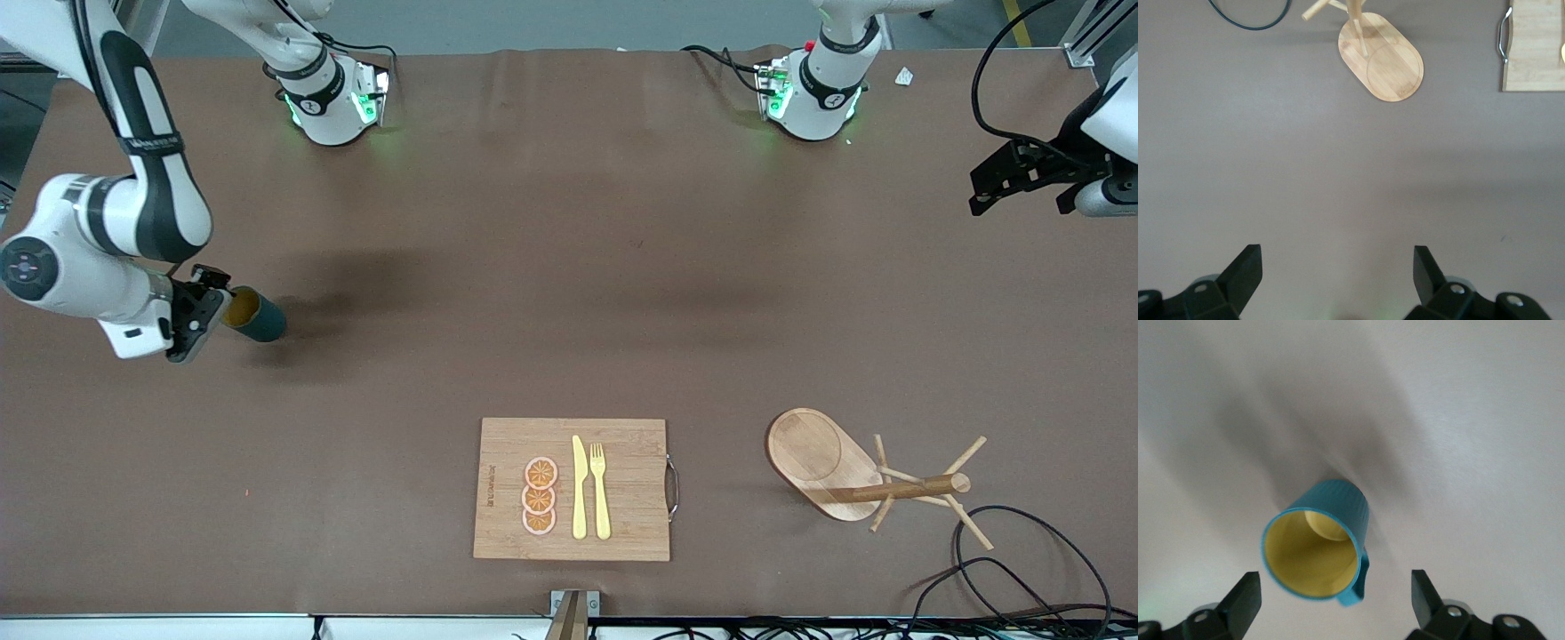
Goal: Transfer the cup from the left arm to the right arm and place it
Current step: 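Open the right gripper and withdraw it from the mug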
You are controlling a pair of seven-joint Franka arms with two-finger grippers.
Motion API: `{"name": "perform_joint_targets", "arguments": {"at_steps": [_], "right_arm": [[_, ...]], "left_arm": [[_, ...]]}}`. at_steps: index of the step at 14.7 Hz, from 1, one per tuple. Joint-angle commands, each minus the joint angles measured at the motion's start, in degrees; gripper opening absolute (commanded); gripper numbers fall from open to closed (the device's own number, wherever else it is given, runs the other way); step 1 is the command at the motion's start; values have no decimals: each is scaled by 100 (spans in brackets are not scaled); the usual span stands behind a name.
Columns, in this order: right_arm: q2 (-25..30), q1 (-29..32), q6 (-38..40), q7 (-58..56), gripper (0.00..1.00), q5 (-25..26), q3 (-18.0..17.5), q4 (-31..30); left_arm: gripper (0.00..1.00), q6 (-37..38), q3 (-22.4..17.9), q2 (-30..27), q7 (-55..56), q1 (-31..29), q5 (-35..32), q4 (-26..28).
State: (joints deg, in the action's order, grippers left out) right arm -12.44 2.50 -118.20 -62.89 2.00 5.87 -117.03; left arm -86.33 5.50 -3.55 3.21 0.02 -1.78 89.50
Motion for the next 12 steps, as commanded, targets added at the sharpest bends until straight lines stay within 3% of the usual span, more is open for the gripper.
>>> {"name": "perform_joint_targets", "arguments": {"at_steps": [1, 6, 10, 12], "right_arm": [[329, 137, 489, 836, 100, -104, -69, 188], [506, 101, 1719, 2358, 100, -104, -95, 1145], [576, 136, 1923, 2885, 100, -104, -69, 1612], [664, 119, 2273, 3718, 100, -104, -86, 1761]], "left_arm": [[100, 125, 21, -94, -154, 16, -59, 15], [100, 196, 30, -111, -136, 42, 29, 15], [100, 213, 162, -129, -127, 33, 38, 15], [100, 222, 179, -129, -84, 42, 38, -2]]}}
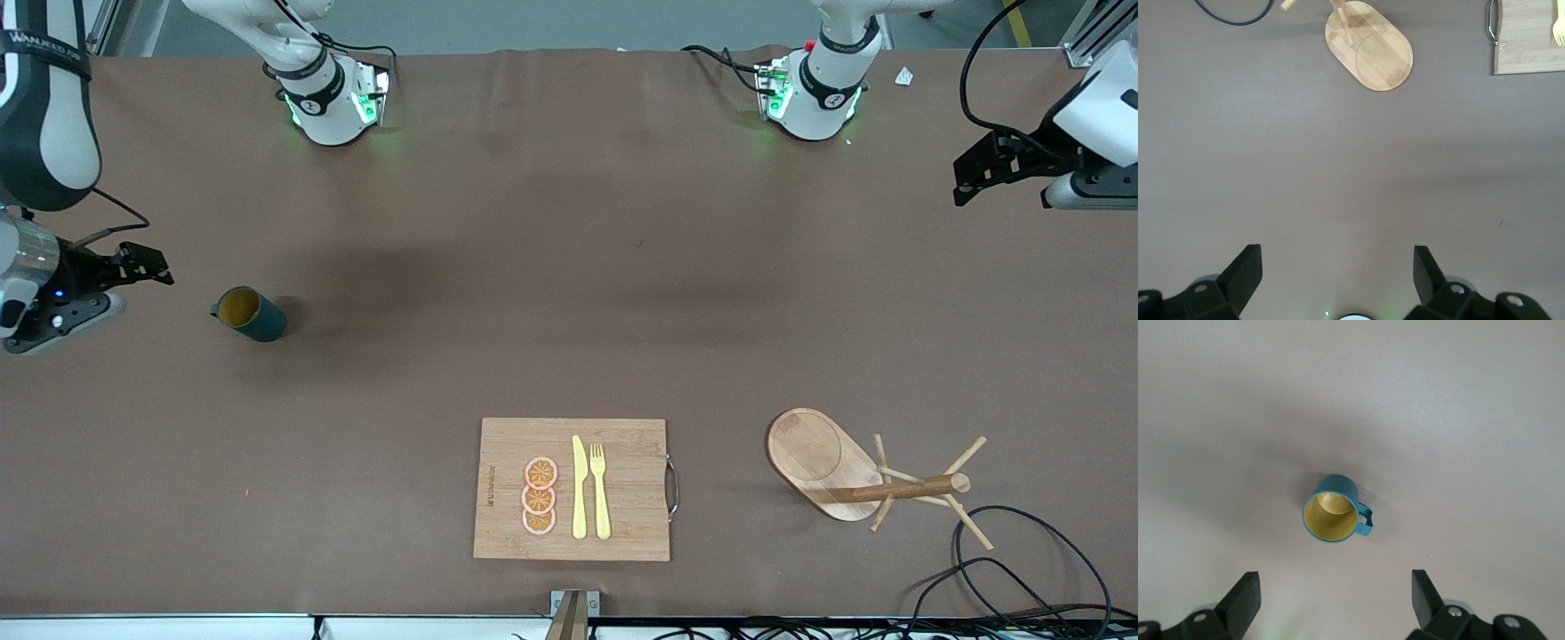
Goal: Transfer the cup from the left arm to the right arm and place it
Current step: 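Open the right gripper and withdraw it from the mug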
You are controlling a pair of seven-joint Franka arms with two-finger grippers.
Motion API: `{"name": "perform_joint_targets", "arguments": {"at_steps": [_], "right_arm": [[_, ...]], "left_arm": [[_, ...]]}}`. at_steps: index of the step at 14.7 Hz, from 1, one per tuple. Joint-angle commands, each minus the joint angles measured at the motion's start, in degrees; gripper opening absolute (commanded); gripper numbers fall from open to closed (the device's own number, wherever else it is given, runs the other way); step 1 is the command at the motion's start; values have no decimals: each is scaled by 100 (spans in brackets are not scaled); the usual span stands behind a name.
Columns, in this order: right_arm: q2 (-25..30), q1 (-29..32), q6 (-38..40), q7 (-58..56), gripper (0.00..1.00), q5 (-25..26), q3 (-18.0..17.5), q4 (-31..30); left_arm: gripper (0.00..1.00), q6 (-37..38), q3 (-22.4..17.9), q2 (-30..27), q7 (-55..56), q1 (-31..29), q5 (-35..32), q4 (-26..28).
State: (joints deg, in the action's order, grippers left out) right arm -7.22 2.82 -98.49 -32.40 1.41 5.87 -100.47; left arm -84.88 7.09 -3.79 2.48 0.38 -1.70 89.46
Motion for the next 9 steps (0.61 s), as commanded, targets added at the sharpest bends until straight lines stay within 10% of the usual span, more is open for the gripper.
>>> {"name": "perform_joint_targets", "arguments": {"at_steps": [1, 9], "right_arm": [[194, 61, 522, 1117, 100, -36, -112, 219], [273, -396, 1912, 2501, 100, 26, -112, 1099]], "left_arm": [[100, 85, 20, -104, -2, 6, 56, 10], [100, 77, 38, -113, 33, 6, 179, 10]]}}
